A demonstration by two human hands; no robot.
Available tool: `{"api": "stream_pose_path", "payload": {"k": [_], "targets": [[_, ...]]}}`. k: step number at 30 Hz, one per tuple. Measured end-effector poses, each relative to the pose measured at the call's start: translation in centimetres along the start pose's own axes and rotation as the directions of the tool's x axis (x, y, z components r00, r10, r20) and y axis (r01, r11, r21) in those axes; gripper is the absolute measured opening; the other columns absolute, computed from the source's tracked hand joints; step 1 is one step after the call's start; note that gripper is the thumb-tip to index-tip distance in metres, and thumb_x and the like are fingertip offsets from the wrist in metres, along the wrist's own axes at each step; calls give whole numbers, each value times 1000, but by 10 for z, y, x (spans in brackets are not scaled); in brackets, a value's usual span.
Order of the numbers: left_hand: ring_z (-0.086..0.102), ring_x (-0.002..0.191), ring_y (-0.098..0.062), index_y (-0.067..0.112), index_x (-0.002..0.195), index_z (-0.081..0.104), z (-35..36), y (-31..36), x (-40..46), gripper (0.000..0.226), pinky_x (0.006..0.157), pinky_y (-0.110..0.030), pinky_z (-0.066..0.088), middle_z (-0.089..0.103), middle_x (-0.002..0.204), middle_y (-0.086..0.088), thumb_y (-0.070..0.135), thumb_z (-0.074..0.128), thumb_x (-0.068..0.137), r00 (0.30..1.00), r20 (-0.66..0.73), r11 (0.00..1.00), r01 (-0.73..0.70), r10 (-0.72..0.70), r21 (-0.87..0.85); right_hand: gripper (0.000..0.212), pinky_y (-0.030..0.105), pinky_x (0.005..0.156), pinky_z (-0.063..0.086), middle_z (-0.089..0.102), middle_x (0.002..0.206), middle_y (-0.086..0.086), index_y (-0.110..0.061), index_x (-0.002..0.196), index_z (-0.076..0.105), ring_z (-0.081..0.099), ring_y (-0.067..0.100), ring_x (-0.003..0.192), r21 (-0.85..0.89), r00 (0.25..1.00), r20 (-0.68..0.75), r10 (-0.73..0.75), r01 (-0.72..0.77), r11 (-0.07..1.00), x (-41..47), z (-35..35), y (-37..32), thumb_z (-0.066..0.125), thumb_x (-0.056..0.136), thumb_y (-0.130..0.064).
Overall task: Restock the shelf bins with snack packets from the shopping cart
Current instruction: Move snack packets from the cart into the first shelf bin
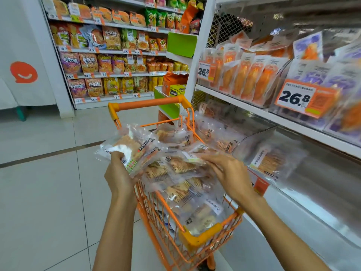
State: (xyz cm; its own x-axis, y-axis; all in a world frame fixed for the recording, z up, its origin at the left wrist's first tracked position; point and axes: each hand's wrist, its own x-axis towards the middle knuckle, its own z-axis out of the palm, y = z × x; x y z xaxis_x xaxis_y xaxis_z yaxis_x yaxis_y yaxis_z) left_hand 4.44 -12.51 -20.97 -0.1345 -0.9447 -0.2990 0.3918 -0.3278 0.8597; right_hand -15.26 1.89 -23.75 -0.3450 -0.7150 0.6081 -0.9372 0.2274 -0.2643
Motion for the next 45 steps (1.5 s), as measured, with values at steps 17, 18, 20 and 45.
{"api": "stream_pose_path", "payload": {"k": [17, 18, 20, 45], "targets": [[51, 122, -31, 18, 132, 48, 59, -55, -52, 39, 54, -35, 57, 46, 141, -9, 26, 39, 95, 825, 428, 873, 148, -368, 465, 30, 26, 86, 45, 69, 110, -1, -24, 116, 70, 60, 18, 103, -177, 972, -171, -161, 130, 976, -73, -34, 0, 58, 88, -21], [56, 115, -27, 22, 129, 49, 60, -54, -57, 35, 59, -37, 58, 51, 135, -6, 33, 35, 98, 820, 449, 874, 119, -353, 470, 33, 26, 86, 46, 68, 111, -1, -24, 117, 69, 59, 17, 104, -177, 972, -175, -156, 125, 976, -73, -35, 2, 61, 85, -19], [62, 103, -20, 32, 122, 53, 61, -54, -63, 35, 67, -37, 57, 60, 120, 2, 50, 37, 97, 787, 516, 872, 57, -339, 486, 36, 27, 85, 48, 67, 114, -2, -26, 118, 68, 60, 19, 105, -180, 972, -184, -146, 113, 977, -72, -35, 1, 62, 84, -19], [51, 118, -7, 26, 123, 55, 220, -82, -80, 33, 85, -8, 37, 57, 123, 13, 40, 55, 93, 373, 831, 560, -615, -412, 554, 40, 24, 75, 47, 67, 114, -6, -23, 122, 56, 63, 7, 97, 629, 568, 407, 716, -742, 231, -42, -120, 110, 69, 85, -20]]}}
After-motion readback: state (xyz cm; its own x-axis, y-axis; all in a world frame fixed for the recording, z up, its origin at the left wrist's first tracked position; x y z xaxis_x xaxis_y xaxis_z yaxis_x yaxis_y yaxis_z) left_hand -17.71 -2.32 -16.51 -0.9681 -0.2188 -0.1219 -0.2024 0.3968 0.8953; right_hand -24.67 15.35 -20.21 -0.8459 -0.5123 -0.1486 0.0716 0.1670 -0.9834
